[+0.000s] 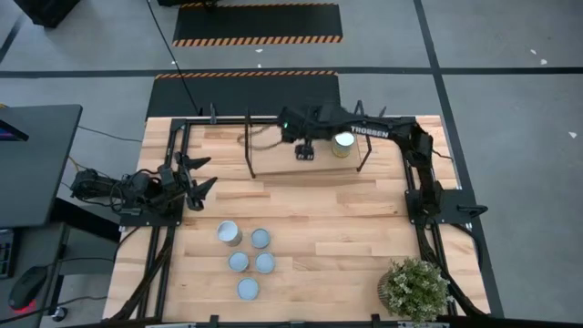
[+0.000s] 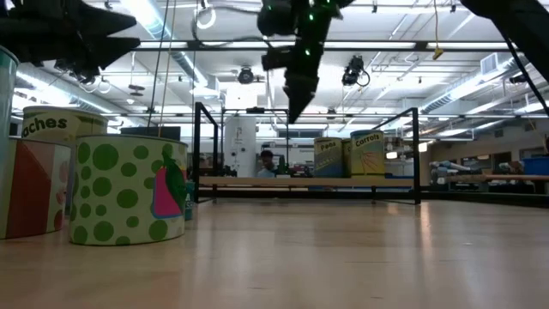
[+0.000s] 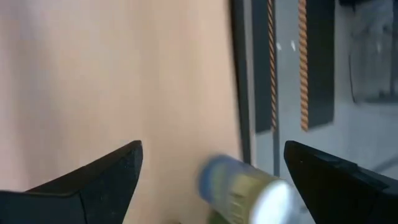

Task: Pick and place cans onto a shelf
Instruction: Put the canned peaches on the shelf

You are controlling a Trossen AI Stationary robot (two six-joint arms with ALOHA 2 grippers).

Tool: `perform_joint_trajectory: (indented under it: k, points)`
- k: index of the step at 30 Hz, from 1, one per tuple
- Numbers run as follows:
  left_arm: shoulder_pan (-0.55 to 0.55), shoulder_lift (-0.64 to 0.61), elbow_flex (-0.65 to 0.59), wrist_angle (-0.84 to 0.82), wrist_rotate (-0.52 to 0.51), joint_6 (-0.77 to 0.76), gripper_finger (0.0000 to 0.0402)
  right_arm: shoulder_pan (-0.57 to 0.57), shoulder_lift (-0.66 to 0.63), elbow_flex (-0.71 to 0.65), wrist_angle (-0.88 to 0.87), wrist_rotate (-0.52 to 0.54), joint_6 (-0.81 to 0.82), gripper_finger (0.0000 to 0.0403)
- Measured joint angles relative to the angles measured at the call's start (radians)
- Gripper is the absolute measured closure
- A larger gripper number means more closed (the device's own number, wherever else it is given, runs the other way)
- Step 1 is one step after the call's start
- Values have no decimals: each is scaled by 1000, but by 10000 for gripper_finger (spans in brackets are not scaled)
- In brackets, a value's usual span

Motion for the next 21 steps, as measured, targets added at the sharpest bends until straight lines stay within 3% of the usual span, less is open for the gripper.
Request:
perform_joint_trajectory:
  k: [3,6,9,15,21]
  points:
    - [0,0,17,-123,4,-50,87,81,0,0,0,-4,24,4]
    - [-3,5,84,-261,91,-152,93,161,0,0,-15,-3,59,4]
    - [-15,48,116,-301,146,-204,104,231,0,0,-35,-8,131,5]
    - [-53,231,197,-328,149,-224,113,359,-20,-97,11,33,225,14]
    - [-103,467,475,-780,194,-362,114,454,-76,-250,196,48,254,27]
